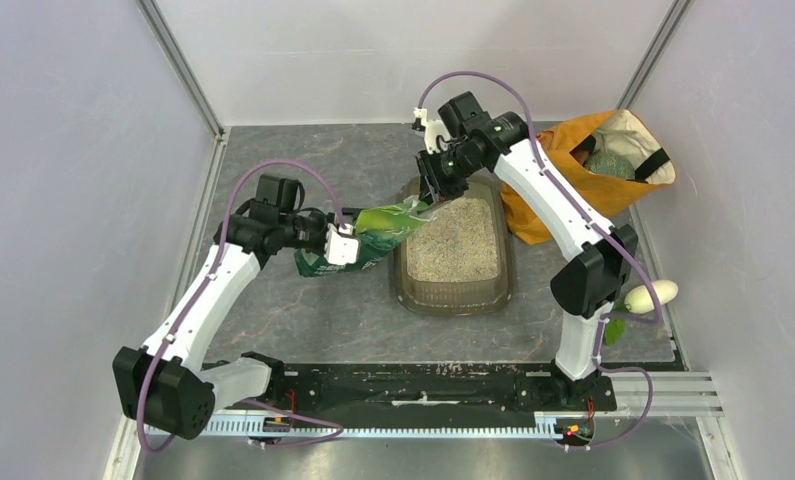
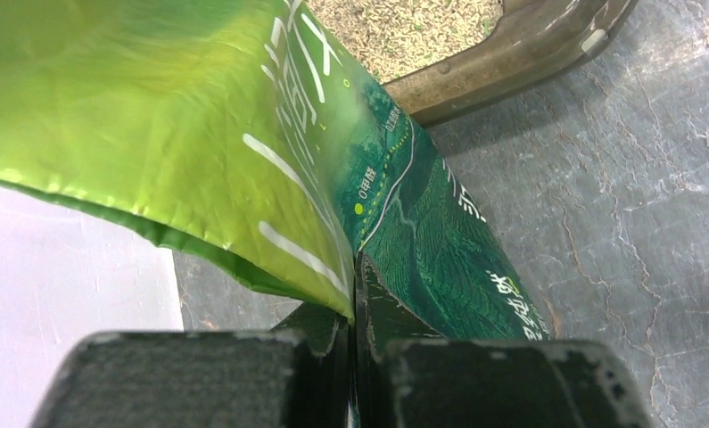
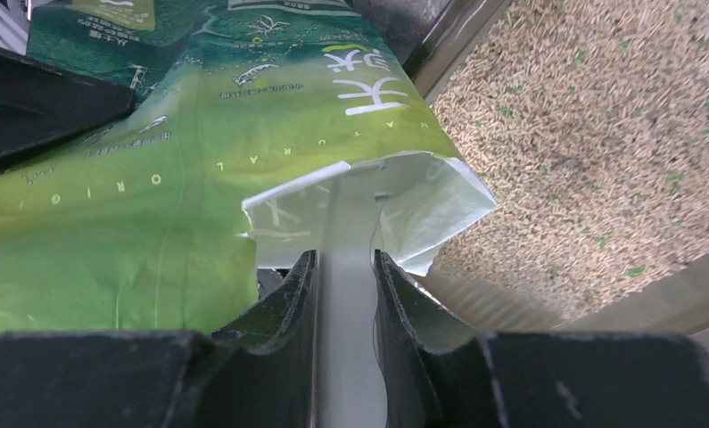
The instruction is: Fill the litter box with clean litter
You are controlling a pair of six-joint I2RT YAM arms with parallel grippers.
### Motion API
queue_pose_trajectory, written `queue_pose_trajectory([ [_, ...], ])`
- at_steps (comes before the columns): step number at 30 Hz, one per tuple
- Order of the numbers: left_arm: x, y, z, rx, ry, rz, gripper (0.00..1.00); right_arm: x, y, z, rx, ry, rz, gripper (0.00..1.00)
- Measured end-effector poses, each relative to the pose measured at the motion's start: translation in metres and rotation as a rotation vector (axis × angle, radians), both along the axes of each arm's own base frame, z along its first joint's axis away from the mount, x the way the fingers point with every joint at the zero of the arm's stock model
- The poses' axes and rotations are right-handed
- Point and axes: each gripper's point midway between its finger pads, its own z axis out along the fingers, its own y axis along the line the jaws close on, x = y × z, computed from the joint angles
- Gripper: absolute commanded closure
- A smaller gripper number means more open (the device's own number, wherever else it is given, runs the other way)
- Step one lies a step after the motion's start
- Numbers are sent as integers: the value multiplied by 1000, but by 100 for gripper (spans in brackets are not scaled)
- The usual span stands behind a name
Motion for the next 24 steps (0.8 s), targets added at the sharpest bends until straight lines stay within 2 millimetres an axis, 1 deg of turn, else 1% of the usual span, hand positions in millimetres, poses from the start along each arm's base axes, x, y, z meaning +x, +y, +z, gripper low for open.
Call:
queue_pose_trajectory([
  [3,-2,2,-3,13,-7,0,98,-5,6,-7,-15,45,-26,100],
  [9,-6,3,-3,13,-23,-11,98,-15,18,-20,-21,117,-41,100],
  [16,-5,2,-4,13,-39,-15,98,-10,34,-46,-14,198,-49,100],
  [20,-5,3,-6,17,-38,-13,98,-8,47,-55,-23,199,-37,100],
  [24,-6,4,-8,22,-33,-11,98,-9,54,-61,-34,199,-27,100],
])
